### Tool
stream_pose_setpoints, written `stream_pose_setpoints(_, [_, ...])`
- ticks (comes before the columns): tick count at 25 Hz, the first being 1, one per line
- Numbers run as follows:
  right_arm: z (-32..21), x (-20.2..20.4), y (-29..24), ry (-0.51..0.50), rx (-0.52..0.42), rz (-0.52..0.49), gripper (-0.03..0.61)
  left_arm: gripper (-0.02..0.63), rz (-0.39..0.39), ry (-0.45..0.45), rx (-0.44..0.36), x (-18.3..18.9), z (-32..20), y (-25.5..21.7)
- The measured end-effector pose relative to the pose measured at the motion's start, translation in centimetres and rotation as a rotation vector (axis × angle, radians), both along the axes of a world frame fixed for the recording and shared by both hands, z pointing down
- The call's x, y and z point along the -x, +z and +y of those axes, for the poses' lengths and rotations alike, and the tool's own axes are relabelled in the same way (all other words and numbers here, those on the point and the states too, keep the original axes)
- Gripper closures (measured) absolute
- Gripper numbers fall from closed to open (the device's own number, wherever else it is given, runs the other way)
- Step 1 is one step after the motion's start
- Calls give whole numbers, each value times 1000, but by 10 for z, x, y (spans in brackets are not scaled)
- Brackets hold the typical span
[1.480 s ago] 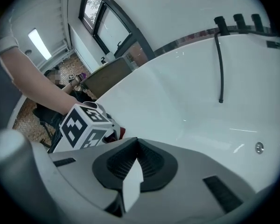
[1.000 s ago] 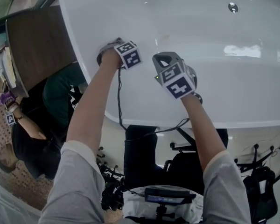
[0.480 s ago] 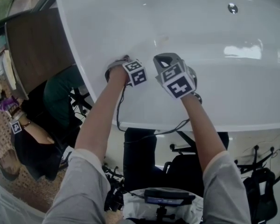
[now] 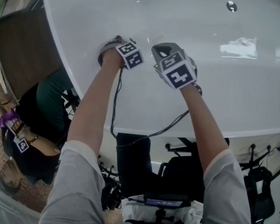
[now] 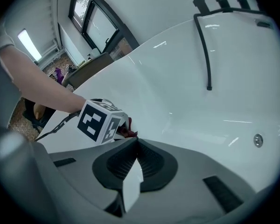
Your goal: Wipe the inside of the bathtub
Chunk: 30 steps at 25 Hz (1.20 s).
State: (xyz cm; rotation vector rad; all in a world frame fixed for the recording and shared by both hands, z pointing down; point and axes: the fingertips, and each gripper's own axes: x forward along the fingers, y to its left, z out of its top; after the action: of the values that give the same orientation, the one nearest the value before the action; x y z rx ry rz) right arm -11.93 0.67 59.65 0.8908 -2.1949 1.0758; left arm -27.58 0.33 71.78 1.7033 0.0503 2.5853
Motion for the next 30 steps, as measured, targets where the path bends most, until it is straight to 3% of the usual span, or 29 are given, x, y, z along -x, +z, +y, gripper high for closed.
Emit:
stream_pose_setpoints(4, [4, 5, 15, -18, 16, -1, 572, 531, 1, -5, 13, -3, 1, 8])
stream_pose_setpoints(10, [16, 0, 23, -14, 42, -9, 572, 530, -42, -18, 195, 0, 91, 12])
stream_pose_setpoints(13, [15, 2, 22, -16, 42, -16, 572, 529, -36, -15, 180, 2, 91, 16])
stream_pose_setpoints(19, [9, -1, 30, -5, 42, -15, 572, 529, -13, -16, 108, -13, 36, 37])
stream_pose_setpoints(25, [11, -2, 44, -8, 44, -4, 572, 529, -46, 10, 80, -24, -5, 55])
stream_pose_setpoints(28, [13, -7, 57, 1, 54, 6, 572, 529, -52, 16, 104, -26, 5, 67])
stream_pose_setpoints(30, [15, -9, 64, 10, 68, 11, 572, 530, -62, 13, 164, -24, 29, 72])
